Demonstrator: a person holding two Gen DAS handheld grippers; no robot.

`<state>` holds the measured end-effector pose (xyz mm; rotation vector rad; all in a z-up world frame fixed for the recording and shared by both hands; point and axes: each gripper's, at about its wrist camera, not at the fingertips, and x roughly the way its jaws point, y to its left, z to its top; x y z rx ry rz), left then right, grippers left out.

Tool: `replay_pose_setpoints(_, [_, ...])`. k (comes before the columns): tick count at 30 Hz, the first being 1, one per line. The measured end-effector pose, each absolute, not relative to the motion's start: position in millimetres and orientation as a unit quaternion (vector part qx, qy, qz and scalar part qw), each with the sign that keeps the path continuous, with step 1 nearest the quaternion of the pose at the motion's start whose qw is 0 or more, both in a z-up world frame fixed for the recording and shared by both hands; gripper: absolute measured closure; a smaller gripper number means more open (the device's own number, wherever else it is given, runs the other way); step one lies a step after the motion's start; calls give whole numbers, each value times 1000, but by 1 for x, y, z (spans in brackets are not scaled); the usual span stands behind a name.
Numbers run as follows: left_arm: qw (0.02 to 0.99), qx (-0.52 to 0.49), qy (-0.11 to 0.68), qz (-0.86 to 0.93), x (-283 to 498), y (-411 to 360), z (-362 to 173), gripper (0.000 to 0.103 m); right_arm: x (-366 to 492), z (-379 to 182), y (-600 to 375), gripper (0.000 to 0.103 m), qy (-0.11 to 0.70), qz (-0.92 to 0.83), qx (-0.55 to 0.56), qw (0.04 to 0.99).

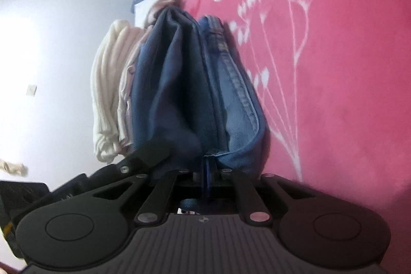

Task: Fold clothes

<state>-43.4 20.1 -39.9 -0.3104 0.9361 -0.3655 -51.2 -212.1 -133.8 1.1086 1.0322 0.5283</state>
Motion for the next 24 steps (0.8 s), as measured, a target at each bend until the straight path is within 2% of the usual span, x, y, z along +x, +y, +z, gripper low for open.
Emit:
replay_pose_setpoints(2, [854,-172,456,-182,-34,20,-52,91,-51,-141,-219,103,469,223,527,672])
replay_pose_setpoints(6, [850,-183,459,-183,-31,22,-60,88,-55,-145,-236,103,471,192,562,652])
replay_pose_setpoints(7, [849,-184,459,-184,-30,22,-60,87,-57,-138,-240,97,465,185,552,667])
replay_pose_setpoints(11, [844,-191,462,-192,-27,22,-59,78,-69,-99,-254,96,413,168,468,763])
replay_pose_setpoints(16, [828,-211,478,-205,-14,22,-59,67,-85,-50,-226,97,354,299,310,830])
replay_pose_setpoints(19, [814,-229,487,-218,-8,28,-61,64,-94,-42,-199,99,348,358,225,837])
replay_pose_setpoints(21, [811,-240,485,-223,-7,33,-62,64,-94,-47,-190,99,359,335,194,849])
replay_pose_setpoints(24, [819,-254,466,-219,-13,46,-54,64,-84,-68,-192,103,413,263,201,849])
